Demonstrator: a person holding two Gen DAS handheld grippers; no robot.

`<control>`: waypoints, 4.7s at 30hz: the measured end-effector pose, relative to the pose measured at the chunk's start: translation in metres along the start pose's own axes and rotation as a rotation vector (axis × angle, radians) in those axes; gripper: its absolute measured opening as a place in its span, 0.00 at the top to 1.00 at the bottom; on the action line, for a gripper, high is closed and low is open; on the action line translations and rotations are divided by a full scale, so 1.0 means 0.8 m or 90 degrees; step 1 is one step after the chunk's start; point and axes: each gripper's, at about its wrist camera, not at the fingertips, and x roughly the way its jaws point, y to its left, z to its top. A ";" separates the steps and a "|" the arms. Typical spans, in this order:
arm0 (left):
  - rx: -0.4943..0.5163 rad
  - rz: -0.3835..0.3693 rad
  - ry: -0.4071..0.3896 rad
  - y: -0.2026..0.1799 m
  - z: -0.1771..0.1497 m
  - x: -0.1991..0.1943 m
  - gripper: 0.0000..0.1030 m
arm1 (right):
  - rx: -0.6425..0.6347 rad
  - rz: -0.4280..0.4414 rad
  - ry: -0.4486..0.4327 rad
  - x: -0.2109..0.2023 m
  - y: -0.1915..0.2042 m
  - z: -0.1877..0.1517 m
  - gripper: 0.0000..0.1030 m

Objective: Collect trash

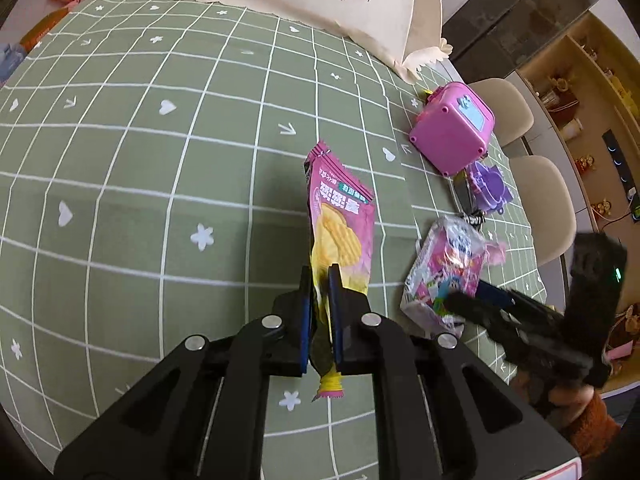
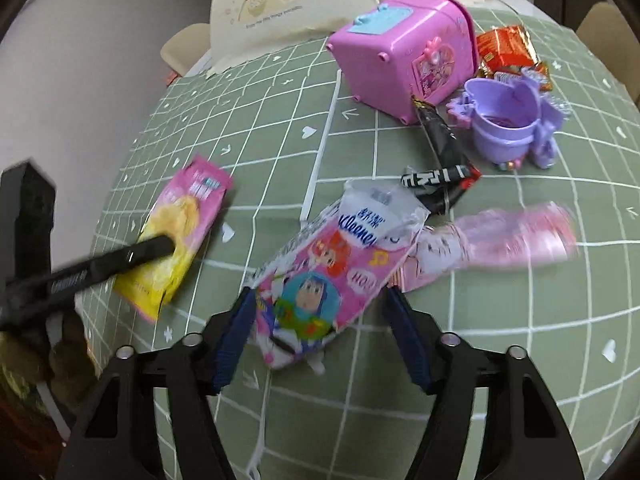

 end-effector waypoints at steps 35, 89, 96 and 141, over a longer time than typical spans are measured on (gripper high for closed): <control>0.251 -0.115 -0.040 -0.275 -0.052 -0.023 0.93 | 0.097 -0.136 -0.235 -0.294 -0.129 -0.147 0.92; 0.463 -0.197 0.141 -0.640 -0.261 0.131 0.87 | 0.323 -0.272 -0.345 -0.487 -0.337 -0.421 0.92; 0.432 -0.182 0.144 -0.622 -0.252 0.138 0.70 | 0.324 -0.263 -0.341 -0.482 -0.343 -0.415 0.92; 0.338 -0.135 0.072 -0.430 -0.148 0.065 0.62 | 0.371 -0.270 -0.328 -0.379 -0.345 -0.325 0.72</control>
